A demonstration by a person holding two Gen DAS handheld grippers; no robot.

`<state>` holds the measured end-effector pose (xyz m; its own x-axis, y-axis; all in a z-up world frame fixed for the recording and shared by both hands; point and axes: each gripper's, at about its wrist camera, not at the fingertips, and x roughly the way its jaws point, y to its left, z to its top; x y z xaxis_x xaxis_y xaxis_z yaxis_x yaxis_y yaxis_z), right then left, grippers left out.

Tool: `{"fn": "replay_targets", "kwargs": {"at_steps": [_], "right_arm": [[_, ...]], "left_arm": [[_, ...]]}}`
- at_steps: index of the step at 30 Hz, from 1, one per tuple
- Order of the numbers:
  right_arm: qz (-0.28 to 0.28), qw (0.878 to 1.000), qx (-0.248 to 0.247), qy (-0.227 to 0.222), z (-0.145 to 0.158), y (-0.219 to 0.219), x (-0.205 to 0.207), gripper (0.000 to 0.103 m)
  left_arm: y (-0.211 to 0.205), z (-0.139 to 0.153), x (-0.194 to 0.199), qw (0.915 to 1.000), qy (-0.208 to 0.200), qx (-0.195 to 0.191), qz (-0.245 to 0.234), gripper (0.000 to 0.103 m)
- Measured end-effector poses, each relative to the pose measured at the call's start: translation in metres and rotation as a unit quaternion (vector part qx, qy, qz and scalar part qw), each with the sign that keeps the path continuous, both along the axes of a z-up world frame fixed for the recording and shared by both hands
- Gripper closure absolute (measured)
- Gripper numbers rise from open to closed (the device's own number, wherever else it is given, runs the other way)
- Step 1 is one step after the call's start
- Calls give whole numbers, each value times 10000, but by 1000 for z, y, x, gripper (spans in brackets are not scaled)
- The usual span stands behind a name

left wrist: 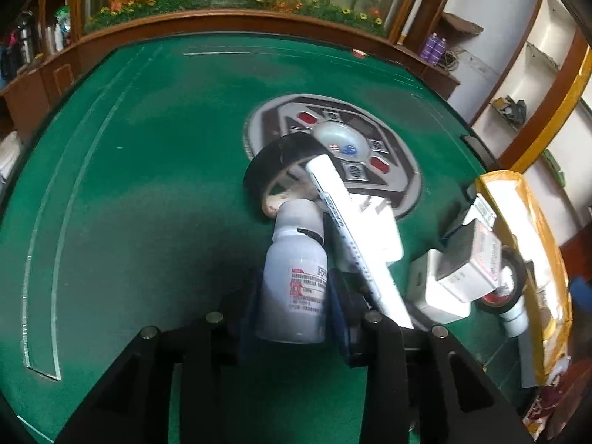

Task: Organize rigid objects
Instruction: 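Grasp a white bottle with the left tool while the right tool grasps a white medicine box, then lift the white bottle and white medicine box off the table with both tools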

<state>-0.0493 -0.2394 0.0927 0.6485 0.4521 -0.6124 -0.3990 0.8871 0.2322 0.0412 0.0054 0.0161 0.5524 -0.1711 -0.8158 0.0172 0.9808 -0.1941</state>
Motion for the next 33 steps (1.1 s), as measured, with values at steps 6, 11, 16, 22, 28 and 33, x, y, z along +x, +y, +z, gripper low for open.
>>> {"fn": "replay_targets", "kwargs": {"at_steps": [6, 11, 16, 22, 28, 33], "right_arm": [[658, 9931, -930, -273, 4, 65, 42, 40], [817, 9821, -1694, -35, -17, 94, 76, 40], [938, 9755, -1960, 341, -38, 100, 87, 48], [812, 9796, -1838, 73, -27, 107, 83, 53], [459, 9966, -365, -576, -15, 85, 88, 53], [211, 9975, -27, -673, -15, 70, 85, 53]], "left_arm": [[5, 2, -2, 10000, -2, -44, 90, 67], [5, 3, -1, 9999, 1, -71, 109, 67], [6, 4, 0, 9999, 0, -80, 138, 67], [13, 13, -3, 9992, -232, -199, 276, 68], [10, 27, -11, 9970, -648, -325, 264, 68], [-3, 36, -14, 9950, -898, -426, 27, 68]]}}
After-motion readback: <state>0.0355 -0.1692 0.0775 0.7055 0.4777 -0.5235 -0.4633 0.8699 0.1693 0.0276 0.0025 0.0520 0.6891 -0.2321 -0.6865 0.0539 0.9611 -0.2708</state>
